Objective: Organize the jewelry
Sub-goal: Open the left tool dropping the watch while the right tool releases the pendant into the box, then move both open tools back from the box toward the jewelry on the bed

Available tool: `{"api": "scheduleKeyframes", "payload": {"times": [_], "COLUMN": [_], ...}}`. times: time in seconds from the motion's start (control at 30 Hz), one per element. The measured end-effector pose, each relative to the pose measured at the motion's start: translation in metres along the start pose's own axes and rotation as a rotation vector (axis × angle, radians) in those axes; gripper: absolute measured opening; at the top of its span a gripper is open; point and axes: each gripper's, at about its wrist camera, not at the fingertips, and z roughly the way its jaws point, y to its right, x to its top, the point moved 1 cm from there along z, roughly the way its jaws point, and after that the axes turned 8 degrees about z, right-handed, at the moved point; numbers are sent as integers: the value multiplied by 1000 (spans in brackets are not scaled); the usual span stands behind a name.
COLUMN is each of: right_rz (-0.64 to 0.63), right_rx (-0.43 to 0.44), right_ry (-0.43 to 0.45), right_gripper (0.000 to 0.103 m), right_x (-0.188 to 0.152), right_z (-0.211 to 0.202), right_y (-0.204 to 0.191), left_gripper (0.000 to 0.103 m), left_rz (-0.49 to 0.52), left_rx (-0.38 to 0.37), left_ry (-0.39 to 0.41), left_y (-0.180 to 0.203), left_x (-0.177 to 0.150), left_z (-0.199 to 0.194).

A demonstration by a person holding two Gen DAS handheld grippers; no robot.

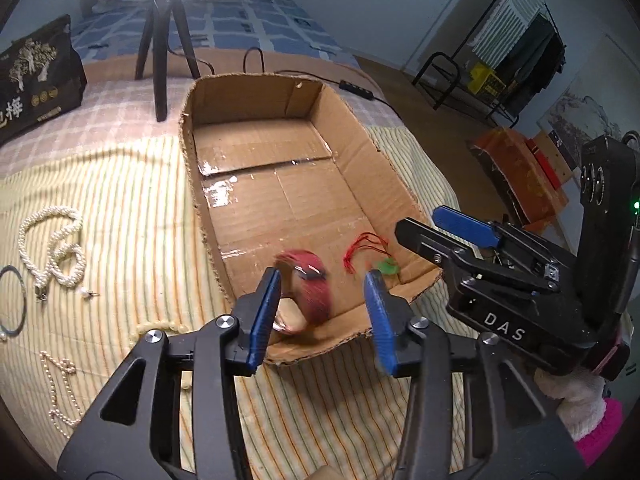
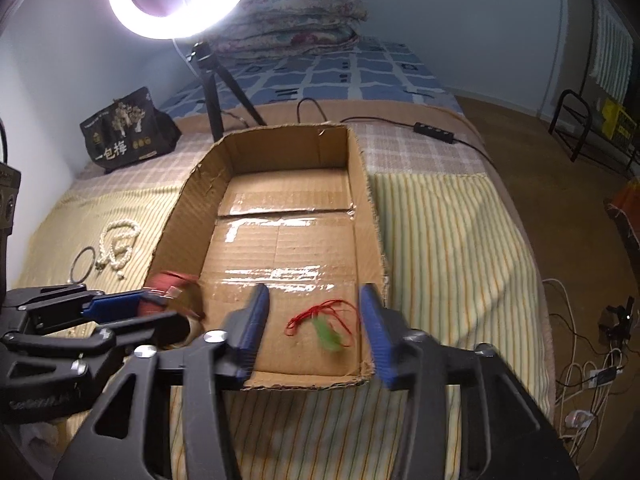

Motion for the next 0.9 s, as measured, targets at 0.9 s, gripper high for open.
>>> {"api": "scheduleKeyframes", "payload": {"times": [0.9], "right_rz": [-61], "right_rx": [45], "right_ry": [64], "right_gripper": [47], "right_x": [-21], "right_z": [-63], "right_y": [-50], "left_gripper": [44], "left_rz": [106], "left_rx": [149], "left_ry": [129], "left_y": [-61], "left_x": [-31], "left_z": [-115]}}
